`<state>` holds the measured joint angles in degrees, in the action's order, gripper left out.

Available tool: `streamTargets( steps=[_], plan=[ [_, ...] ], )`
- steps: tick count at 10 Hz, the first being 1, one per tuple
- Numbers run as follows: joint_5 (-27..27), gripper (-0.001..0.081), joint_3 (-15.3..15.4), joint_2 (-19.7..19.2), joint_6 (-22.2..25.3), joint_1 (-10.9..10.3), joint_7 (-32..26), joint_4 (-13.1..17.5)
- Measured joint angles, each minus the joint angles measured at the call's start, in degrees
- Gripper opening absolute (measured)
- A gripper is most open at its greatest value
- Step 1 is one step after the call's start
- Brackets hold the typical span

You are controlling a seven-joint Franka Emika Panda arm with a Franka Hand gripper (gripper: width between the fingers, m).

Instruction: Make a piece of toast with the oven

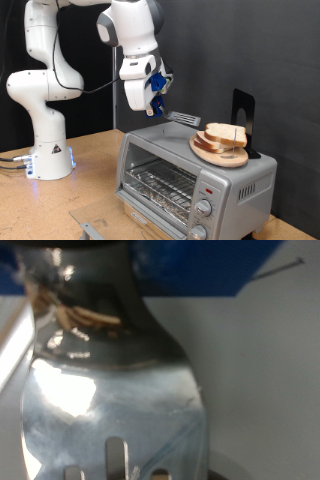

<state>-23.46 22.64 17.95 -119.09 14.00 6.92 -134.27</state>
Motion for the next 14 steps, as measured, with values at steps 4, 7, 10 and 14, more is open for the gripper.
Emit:
streamTargets(
  steps=[4,7,10,14],
  plan=[
    [5.7,0.04,0.7,-4.6,-4.0,0.5,2.6,2.3],
    [7.8,0.04,0.7,-7.0,-4.8,0.5,3.6,4.3],
    [10.3,0.04,0.7,-9.4,-5.8,0.5,5.2,6.3],
    [11.2,0.04,2.0,-10.5,-6.8,0.3,5.2,7.3]
  ],
)
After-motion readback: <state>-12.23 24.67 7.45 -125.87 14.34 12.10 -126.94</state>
